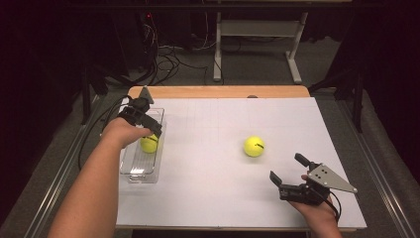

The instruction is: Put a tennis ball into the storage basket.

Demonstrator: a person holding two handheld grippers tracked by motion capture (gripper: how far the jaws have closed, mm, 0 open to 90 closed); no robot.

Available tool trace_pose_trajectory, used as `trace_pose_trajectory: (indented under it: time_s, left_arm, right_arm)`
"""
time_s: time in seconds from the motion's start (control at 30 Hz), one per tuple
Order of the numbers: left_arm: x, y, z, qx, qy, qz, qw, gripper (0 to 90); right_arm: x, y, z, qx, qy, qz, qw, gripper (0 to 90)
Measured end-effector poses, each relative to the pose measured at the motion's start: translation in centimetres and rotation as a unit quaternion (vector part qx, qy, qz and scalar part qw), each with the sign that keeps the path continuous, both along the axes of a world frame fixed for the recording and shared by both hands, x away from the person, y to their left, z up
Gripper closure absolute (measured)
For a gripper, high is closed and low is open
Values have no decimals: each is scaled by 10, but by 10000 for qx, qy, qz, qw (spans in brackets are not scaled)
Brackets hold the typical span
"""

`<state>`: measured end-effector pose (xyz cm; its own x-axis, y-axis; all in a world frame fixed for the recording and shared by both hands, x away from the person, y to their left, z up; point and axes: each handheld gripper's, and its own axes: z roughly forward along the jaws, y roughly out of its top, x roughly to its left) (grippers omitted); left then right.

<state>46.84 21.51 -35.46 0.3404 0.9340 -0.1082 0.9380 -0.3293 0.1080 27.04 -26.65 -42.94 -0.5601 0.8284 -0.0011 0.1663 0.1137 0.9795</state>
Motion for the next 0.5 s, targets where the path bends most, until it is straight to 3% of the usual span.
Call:
trace_pose_trajectory:
  time_s: [0.27,0.5]
  left_arm:
    - [-6,-1,2,102,2,-79,9999,7]
    - [-9,-6,-6,183,68,-123,9997,7]
  right_arm:
    - [0,0,0,-31,5,-6,10000,2]
    - [0,1,0,-43,2,1,10000,2]
